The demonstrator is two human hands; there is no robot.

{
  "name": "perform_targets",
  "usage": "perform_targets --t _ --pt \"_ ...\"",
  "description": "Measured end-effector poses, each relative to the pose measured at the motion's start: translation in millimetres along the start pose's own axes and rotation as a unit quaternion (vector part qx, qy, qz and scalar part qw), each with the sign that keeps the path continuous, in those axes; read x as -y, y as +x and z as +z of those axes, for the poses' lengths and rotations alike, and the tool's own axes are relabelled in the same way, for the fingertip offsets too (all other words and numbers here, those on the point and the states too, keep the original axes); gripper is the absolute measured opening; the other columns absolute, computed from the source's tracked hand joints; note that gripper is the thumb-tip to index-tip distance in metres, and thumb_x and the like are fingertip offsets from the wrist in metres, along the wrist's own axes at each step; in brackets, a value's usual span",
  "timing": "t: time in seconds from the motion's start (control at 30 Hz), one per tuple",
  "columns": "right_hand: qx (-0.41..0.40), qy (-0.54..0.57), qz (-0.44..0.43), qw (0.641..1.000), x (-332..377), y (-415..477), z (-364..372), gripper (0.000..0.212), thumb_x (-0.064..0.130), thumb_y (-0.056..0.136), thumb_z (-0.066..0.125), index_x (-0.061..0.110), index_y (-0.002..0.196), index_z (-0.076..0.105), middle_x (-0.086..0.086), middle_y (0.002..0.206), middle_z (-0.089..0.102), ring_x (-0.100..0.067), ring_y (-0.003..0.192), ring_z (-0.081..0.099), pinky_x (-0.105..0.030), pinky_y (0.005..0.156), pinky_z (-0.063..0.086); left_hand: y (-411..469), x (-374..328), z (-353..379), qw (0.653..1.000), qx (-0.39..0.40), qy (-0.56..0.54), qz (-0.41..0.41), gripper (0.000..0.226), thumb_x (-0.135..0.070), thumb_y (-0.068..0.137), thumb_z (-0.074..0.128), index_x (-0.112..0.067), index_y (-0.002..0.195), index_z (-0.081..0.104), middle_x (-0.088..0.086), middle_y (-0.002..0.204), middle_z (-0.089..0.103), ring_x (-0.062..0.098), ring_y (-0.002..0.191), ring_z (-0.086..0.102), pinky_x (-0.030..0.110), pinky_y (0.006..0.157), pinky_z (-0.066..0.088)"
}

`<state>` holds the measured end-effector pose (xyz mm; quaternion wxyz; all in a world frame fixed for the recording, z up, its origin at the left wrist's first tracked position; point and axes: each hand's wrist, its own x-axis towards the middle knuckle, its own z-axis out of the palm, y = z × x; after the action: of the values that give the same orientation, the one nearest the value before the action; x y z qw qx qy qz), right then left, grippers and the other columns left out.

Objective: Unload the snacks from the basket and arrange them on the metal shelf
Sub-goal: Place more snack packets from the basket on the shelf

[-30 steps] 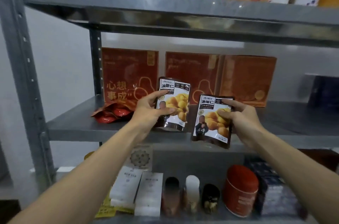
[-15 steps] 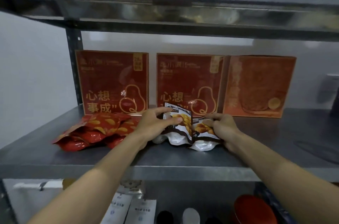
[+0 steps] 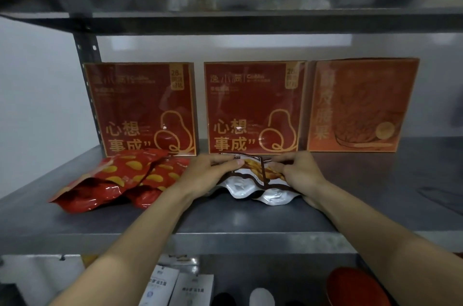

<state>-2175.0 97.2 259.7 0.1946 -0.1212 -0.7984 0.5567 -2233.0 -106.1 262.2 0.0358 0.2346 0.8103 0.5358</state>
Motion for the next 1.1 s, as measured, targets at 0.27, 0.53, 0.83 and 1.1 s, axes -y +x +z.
perform_targets --t 0.27,0.53,0.83,1.1 --pt "-0.021 -0.01 -0.001 1.0 0 -2 0 0.008 0.012 0.089 0.07 0.009 0.096 0.073 -0.004 0.091 0.074 -0.013 0.082 0.07 -0.016 0.066 0.05 -8 -10 -2 1.0 -0.015 0.008 -0.019 0.026 -0.045 0.08 0.073 -0.029 0.1 0.076 -0.017 0.105 0.069 -0.003 0.102 0.057 0.012 0.078 0.036" --pt "-0.018 -0.313 -0.21 0.926 27 -45 -33 0.052 0.041 0.095 0.059 0.017 0.141 0.051 0.0 0.134 0.06 -0.015 0.125 0.052 -0.02 0.106 0.033 -30 -36 -13 0.962 -0.13 0.232 0.063 0.037 -0.048 0.086 0.066 -0.021 0.111 0.072 0.001 0.124 0.062 0.019 0.119 0.054 0.033 0.098 0.041" --pt "0.078 -0.539 -0.299 0.784 46 -93 -15 0.079 0.07 0.093 0.031 0.028 0.157 0.01 -0.005 0.164 0.014 -0.024 0.151 0.009 -0.048 0.122 0.003 -109 -46 -22 0.826 -0.177 0.535 0.009 0.06 -0.058 0.092 0.046 -0.03 0.144 0.04 0.003 0.155 0.032 0.031 0.141 0.028 0.045 0.116 0.023" --pt "0.112 -0.471 -0.381 0.788 78 -165 54 0.08 0.068 0.092 0.036 0.028 0.156 0.01 -0.007 0.163 0.015 -0.026 0.15 0.01 -0.047 0.12 0.012 -218 -41 -62 0.772 -0.266 0.576 -0.031 0.059 -0.059 0.09 0.045 -0.03 0.141 0.043 0.003 0.151 0.037 0.033 0.137 0.032 0.049 0.112 0.025"
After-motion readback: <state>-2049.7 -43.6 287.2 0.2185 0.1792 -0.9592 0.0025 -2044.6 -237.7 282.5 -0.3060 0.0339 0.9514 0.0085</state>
